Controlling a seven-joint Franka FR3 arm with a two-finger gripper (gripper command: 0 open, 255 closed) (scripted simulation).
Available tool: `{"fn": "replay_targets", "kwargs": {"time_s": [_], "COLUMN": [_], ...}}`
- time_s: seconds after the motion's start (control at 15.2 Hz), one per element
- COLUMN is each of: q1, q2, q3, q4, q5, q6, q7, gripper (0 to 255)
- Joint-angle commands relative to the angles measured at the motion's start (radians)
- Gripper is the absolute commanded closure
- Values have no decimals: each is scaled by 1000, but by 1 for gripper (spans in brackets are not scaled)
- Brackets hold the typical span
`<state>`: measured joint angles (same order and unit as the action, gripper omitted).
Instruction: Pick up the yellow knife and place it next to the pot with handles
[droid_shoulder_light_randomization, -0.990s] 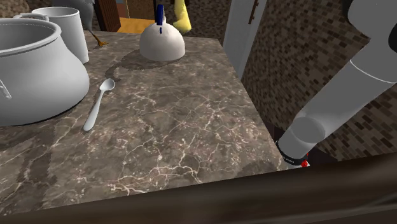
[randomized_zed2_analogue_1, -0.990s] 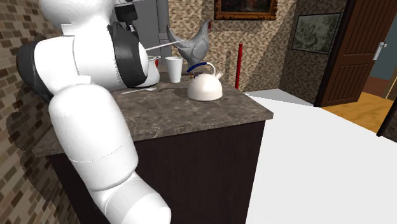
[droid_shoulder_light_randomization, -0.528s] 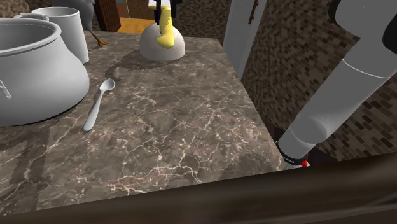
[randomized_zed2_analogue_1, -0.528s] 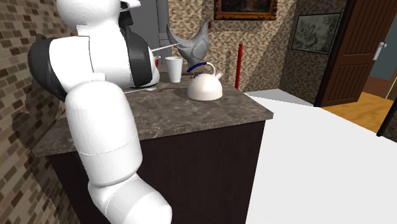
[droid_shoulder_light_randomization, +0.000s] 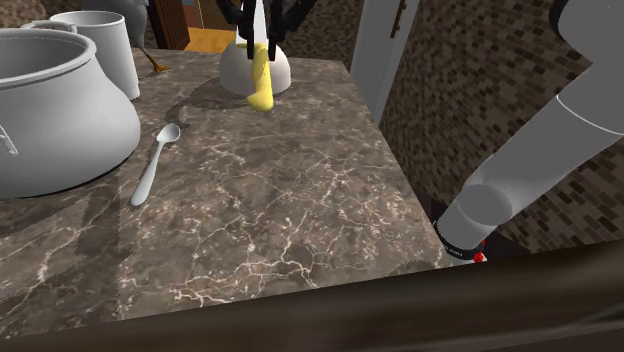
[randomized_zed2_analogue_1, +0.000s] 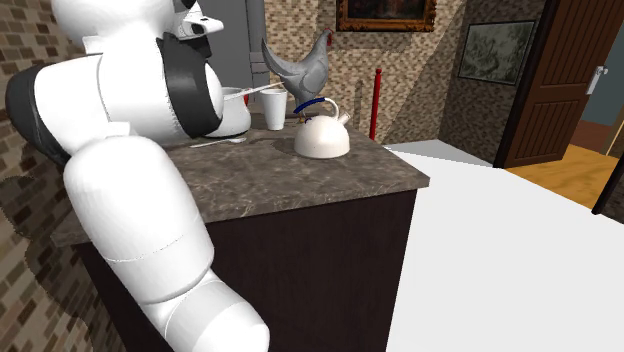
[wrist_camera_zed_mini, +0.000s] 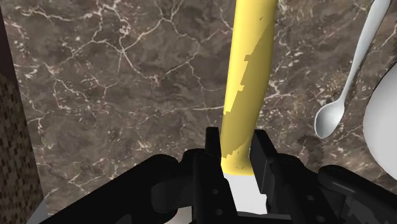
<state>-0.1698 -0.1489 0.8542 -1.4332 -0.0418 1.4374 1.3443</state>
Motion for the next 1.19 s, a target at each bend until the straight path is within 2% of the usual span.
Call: {"fn": "replay_targets", "kwargs": {"time_s": [0.0,1.12], "q1": [0,24], "q2": [-29,-147], "q3": [-15,-64], "q4": [-54,-382], "q5": [22,104], "q6": [36,278], "q7": [-12,-48], "gripper": [255,255]}}
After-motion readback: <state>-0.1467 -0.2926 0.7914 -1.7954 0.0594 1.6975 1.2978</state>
